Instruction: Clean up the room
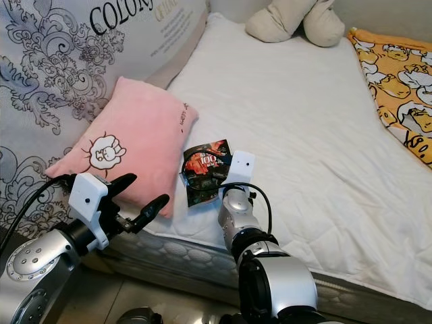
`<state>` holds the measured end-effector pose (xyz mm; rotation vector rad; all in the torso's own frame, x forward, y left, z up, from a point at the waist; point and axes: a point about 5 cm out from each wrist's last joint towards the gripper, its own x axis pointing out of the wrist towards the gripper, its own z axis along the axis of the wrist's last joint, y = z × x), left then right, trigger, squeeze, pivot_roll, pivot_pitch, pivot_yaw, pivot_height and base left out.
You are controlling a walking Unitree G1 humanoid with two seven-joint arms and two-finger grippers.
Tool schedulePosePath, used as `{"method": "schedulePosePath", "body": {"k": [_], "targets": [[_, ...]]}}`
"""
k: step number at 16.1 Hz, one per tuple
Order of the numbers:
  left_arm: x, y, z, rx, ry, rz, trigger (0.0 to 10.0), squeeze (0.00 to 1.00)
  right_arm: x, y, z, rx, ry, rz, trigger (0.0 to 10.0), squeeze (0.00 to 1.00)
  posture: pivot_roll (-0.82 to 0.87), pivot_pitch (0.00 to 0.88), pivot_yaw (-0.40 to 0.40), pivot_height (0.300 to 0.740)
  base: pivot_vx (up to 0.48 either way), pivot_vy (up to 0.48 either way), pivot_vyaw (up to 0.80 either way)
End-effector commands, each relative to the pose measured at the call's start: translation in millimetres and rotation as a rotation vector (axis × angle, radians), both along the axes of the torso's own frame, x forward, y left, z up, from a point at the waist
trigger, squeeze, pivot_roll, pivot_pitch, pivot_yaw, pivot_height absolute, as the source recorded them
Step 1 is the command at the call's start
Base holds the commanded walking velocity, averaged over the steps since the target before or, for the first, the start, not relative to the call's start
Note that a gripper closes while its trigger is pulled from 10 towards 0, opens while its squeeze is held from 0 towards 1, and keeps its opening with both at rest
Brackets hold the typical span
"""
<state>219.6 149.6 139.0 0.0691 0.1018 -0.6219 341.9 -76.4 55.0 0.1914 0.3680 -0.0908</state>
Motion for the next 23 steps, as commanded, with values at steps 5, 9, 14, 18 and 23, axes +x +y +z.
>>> {"method": "schedulePosePath", "body": {"k": [5, 9, 14, 18, 23], "targets": [[0.3, -5.5, 2.2, -0.001, -0.007, -0.033, 10.0, 0.00, -14.5, 28.9, -11.5, 0.025, 0.066, 0.074, 0.0, 0.00, 0.32, 0.081, -0.040, 0.740, 0.000, 0.000, 0.00], [1.1, -9.8, -0.1, -0.005, -0.009, -0.043, 10.0, 0.00, -9.5, 48.7, 4.2, 0.057, 0.017, 0.103, 10.0, 1.00, 0.31, 0.071, -0.040, 0.740, 0.000, 0.000, 0.00], [-0.5, -7.4, -1.4, -0.013, 0.015, -0.060, 10.0, 0.00, -4.7, 48.0, 12.4, 0.031, -0.029, 0.093, 10.0, 1.00, 0.28, 0.060, -0.023, 0.740, 0.000, 0.000, 0.00], [3.1, -2.1, 0.5, -0.008, 0.002, -0.039, 10.0, 0.00, 0.5, 46.1, 21.6, 0.027, -0.093, 0.093, 10.0, 1.00, 0.26, 0.052, -0.018, 0.740, 0.000, 0.000, 0.00], [19.8, 11.6, -7.8, -0.120, 0.003, 0.333, 10.0, 0.00, -3.6, -22.0, 54.6, -0.301, -0.548, 0.101, 10.0, 0.00, 0.17, 0.000, -0.054, 0.740, 0.000, 0.000, 0.00]]}}
